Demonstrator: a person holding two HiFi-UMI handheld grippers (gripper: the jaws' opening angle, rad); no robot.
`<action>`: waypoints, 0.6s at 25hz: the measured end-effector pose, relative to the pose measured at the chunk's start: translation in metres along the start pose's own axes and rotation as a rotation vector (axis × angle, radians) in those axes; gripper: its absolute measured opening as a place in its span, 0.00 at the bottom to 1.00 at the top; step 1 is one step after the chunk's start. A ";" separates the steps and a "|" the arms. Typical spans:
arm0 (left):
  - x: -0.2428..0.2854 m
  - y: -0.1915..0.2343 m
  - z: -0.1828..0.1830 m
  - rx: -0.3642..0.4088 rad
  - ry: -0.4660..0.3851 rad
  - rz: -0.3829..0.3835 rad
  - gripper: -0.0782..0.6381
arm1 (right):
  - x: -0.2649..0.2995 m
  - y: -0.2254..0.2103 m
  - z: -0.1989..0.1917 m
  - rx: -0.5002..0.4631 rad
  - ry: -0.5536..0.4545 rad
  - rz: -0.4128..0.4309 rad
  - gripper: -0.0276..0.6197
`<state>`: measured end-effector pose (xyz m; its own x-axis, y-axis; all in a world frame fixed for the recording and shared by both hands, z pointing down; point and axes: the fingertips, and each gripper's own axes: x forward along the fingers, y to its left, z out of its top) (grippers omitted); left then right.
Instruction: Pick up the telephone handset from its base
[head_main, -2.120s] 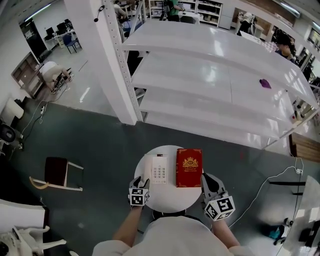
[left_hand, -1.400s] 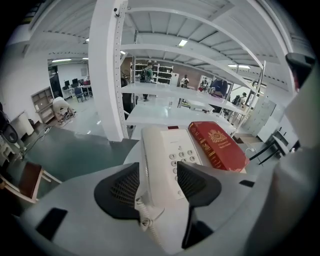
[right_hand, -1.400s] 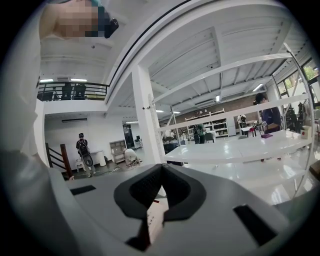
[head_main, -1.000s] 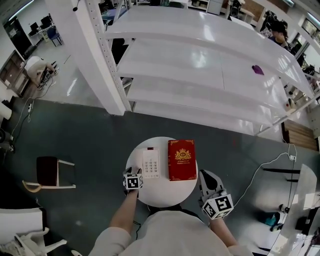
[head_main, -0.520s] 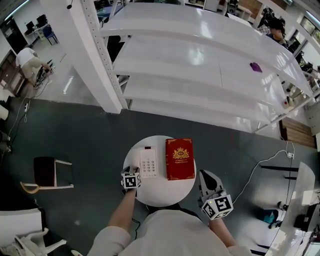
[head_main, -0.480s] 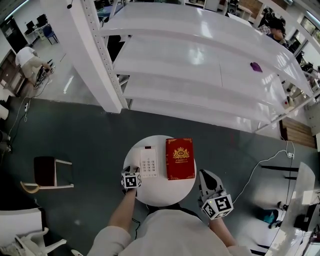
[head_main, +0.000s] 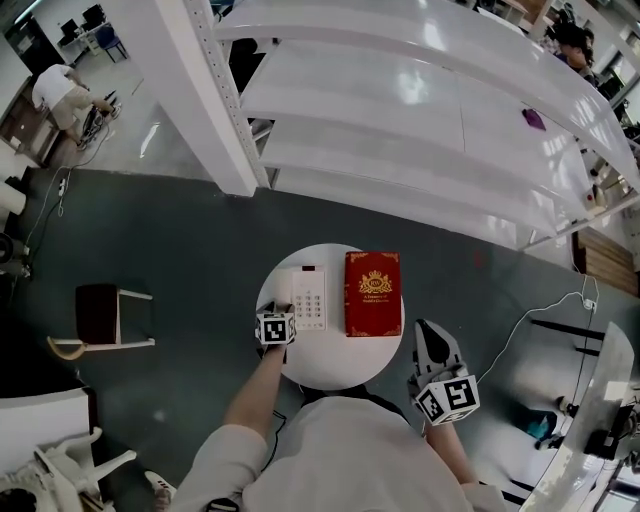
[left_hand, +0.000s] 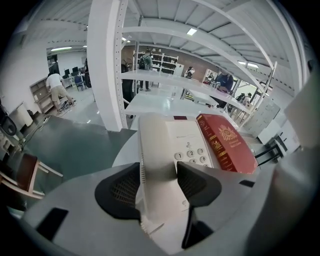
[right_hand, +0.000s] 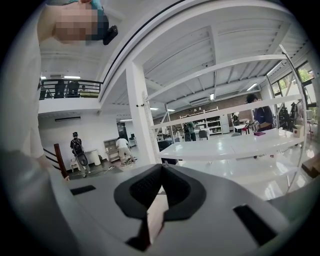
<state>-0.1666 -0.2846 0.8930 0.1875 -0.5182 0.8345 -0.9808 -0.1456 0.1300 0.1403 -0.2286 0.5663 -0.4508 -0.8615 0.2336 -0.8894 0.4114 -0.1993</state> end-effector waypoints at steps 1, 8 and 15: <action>0.002 -0.001 0.001 0.001 0.001 0.000 0.43 | -0.001 -0.001 -0.001 0.001 0.002 -0.003 0.06; 0.011 -0.002 0.004 0.003 0.012 0.022 0.43 | -0.007 -0.006 -0.004 0.004 0.011 -0.018 0.05; 0.012 0.000 0.007 -0.018 0.034 0.049 0.43 | -0.013 -0.009 -0.006 0.003 0.024 -0.023 0.06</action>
<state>-0.1638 -0.2965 0.8992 0.1377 -0.4954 0.8577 -0.9896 -0.1052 0.0981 0.1533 -0.2195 0.5704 -0.4323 -0.8632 0.2608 -0.8992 0.3910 -0.1963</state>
